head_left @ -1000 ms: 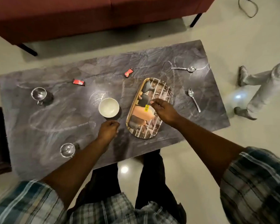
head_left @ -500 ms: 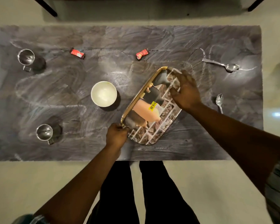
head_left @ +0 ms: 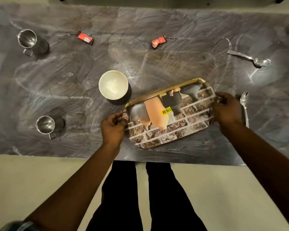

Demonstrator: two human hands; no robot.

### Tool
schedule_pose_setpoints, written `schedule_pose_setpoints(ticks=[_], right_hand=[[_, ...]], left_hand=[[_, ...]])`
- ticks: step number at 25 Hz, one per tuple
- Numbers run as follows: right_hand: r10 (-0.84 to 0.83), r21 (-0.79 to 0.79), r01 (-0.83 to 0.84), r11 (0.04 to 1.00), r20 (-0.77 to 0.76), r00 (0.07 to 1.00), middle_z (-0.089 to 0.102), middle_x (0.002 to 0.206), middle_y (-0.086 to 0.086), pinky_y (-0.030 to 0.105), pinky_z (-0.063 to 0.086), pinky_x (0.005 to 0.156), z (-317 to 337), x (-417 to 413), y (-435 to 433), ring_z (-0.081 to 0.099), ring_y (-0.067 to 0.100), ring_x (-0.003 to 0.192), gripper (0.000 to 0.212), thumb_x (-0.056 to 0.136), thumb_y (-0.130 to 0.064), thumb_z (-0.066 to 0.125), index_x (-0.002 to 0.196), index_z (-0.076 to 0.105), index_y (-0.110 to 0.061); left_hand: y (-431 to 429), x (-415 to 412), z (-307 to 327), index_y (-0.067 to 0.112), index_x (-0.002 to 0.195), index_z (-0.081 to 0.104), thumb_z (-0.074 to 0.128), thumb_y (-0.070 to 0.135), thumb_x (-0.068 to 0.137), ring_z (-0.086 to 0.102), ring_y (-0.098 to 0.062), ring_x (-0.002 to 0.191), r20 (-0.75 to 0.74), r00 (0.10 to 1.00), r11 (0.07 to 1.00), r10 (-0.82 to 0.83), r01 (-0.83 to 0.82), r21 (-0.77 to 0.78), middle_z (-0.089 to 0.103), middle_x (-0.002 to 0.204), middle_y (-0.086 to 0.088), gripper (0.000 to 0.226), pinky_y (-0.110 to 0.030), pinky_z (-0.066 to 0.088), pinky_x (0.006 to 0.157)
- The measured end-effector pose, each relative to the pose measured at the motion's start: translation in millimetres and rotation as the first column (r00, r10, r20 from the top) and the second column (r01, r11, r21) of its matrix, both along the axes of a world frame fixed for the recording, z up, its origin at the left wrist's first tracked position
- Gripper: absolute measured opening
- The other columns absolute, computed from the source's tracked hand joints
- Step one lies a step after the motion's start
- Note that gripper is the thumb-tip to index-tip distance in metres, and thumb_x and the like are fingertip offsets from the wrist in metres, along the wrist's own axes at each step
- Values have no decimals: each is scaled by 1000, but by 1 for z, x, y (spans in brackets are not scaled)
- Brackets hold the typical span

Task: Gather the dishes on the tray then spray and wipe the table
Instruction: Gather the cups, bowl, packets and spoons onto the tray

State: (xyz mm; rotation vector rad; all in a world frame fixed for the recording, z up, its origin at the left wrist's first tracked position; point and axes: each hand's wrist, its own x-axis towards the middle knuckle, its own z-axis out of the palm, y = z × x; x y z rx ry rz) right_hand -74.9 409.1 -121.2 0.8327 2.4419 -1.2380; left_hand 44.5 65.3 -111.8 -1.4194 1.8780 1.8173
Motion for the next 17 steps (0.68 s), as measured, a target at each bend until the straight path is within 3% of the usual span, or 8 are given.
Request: schedule_pose_setpoints(ticks=[2, 4, 7, 10, 14, 17], right_hand=[[-59, 11, 59, 998, 16, 998, 75, 113, 8, 62, 61, 88, -3, 47, 1, 73, 36, 103, 41, 88, -9, 57, 125, 69, -20], [-92, 15, 91, 996, 30, 995, 75, 110, 5, 61, 61, 90, -8, 82, -5, 73, 33, 102, 38, 89, -5, 60, 121, 69, -24], [-137, 23, 136, 990, 27, 990, 75, 114, 2, 56, 62, 94, -14, 98, -17, 73, 25, 103, 39, 92, -6, 63, 127, 68, -23], [-202, 1, 202, 979, 19, 979, 73, 117, 1, 50, 62, 96, -12, 98, -26, 71, 21, 103, 42, 96, -1, 61, 133, 66, -19], [-214, 27, 214, 977, -5, 977, 71, 116, 2, 50, 62, 93, -12, 97, -32, 70, 23, 101, 41, 95, -2, 61, 132, 66, -19], [-232, 70, 233, 970, -27, 972, 71, 125, 9, 41, 59, 89, -13, 100, -40, 67, 24, 106, 43, 95, 0, 61, 136, 64, -14]], left_hand=[[-9, -2, -3, 6, 118, 75, 69, -4, 99, 72, -25, 86, 26, 999, 999, -38, 38, -1, 78, 103, -12, 23, -38, 62, 76], [-17, -3, -6, 2, 125, 73, 68, -6, 98, 72, -26, 94, 35, 997, 997, -74, 75, -29, 78, 109, -13, 28, -46, 62, 89], [-31, -1, -11, -1, 130, 73, 68, -8, 98, 73, -26, 98, 16, 989, 985, -149, 150, -89, 79, 116, -16, 33, -51, 62, 98], [-36, -3, -13, -1, 129, 74, 67, -9, 98, 74, -26, 100, -23, 980, 974, -195, 191, -119, 79, 116, -19, 33, -49, 62, 98], [-40, -5, -17, 4, 122, 77, 69, -7, 96, 77, -23, 97, -76, 974, 969, -215, 203, -140, 81, 107, -9, 29, -44, 64, 96], [-44, -4, -17, 1, 122, 76, 69, -12, 93, 74, -7, 87, -71, 976, 969, -206, 194, -151, 78, 101, -3, 32, -33, 63, 93]])
